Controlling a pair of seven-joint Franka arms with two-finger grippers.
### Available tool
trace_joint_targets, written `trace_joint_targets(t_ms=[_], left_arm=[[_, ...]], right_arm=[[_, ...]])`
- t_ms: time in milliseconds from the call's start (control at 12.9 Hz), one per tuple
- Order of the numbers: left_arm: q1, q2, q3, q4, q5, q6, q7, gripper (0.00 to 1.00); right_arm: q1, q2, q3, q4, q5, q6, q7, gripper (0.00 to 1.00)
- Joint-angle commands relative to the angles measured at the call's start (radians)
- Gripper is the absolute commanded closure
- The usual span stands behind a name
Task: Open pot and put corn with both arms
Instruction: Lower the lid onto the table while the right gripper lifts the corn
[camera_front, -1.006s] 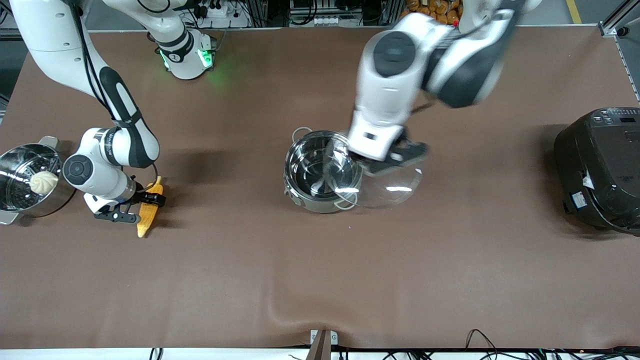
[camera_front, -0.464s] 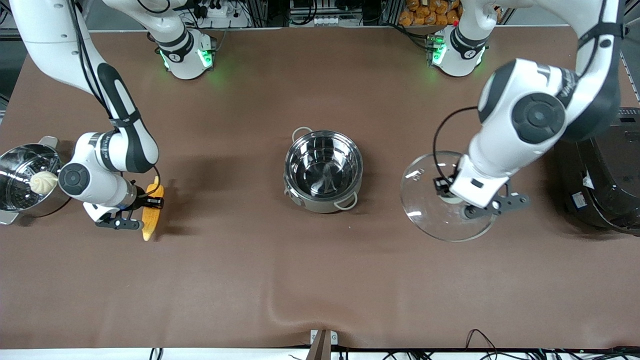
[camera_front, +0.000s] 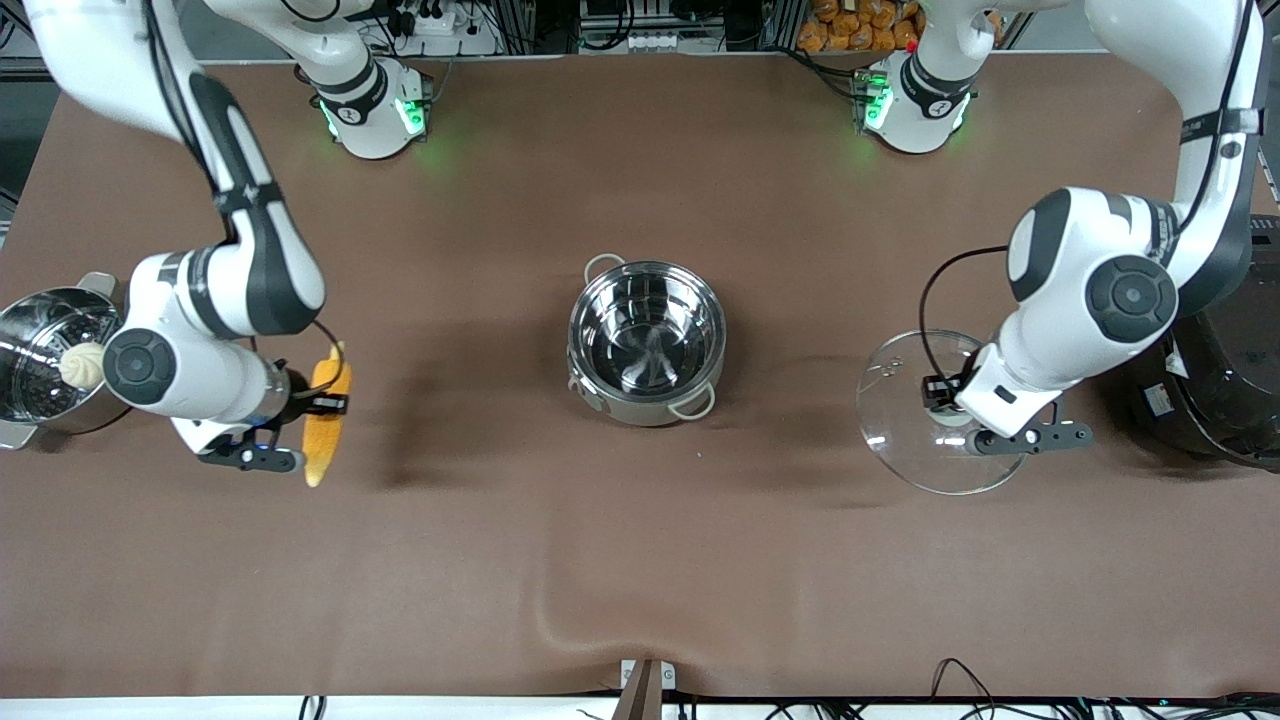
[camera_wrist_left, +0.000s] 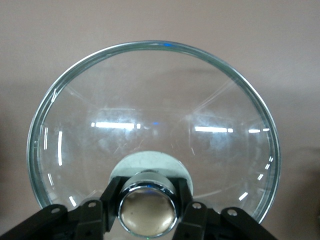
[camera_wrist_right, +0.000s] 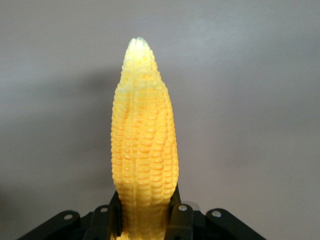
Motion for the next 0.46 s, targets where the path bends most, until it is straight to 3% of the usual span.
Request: trace_joint_targets(t_ms=[0,387], left_arm=[[0.013,-0.014,-0.012,-0.108,-0.016,0.093,0.03,1.0],[0.043,0.075,-0.009,-0.171,-0.001,0.196,0.038,1.0]], right_arm=[[0.073,0.003,0.023,0.116,-0.002,-0.122,0.159,1.0],[0.286,0.014,0.029,0.157,-0.007,-0.123,0.469,1.0]])
